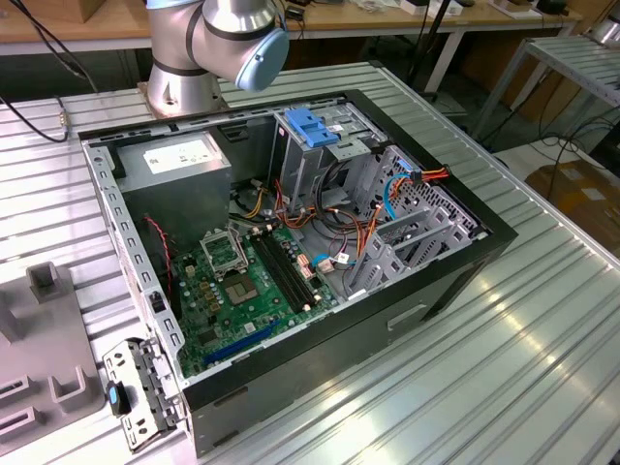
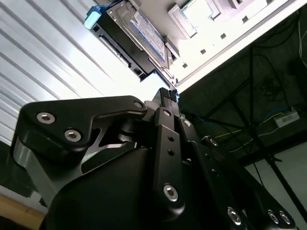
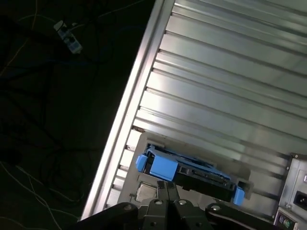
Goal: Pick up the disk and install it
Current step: 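Pick up the disk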
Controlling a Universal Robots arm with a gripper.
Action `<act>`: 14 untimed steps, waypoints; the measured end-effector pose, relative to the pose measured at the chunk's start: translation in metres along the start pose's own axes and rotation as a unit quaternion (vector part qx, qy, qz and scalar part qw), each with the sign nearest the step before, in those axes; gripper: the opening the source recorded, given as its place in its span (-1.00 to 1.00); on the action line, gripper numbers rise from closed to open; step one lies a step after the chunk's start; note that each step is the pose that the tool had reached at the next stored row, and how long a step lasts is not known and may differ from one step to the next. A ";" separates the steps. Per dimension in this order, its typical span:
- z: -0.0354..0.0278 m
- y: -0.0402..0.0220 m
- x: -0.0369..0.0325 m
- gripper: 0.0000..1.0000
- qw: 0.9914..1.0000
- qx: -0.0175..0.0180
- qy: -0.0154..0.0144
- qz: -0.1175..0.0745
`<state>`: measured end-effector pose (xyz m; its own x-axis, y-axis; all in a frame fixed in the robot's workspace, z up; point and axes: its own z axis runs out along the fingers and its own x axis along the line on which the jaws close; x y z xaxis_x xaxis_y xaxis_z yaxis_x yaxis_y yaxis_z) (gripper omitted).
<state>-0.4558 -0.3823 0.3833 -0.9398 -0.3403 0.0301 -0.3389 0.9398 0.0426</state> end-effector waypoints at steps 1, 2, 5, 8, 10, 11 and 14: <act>0.0000 0.0000 0.0000 -0.79 1.000 0.000 0.000 -0.007; 0.0000 0.0000 0.0000 -0.79 1.000 0.000 0.001 -0.016; 0.0000 0.0000 0.0000 -0.79 0.999 0.001 0.002 -0.042; 0.0000 0.0000 0.0000 -0.79 0.997 0.002 0.003 -0.072; 0.0001 0.0000 0.0000 -0.79 0.995 0.003 0.004 -0.096; 0.0001 0.0000 0.0000 -0.79 0.994 0.003 0.004 -0.105; 0.0000 0.0000 0.0000 -0.79 0.990 0.004 0.006 -0.139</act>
<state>-0.4558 -0.3823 0.3833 -0.8091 -0.5869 0.0301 -0.5856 0.8095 0.0427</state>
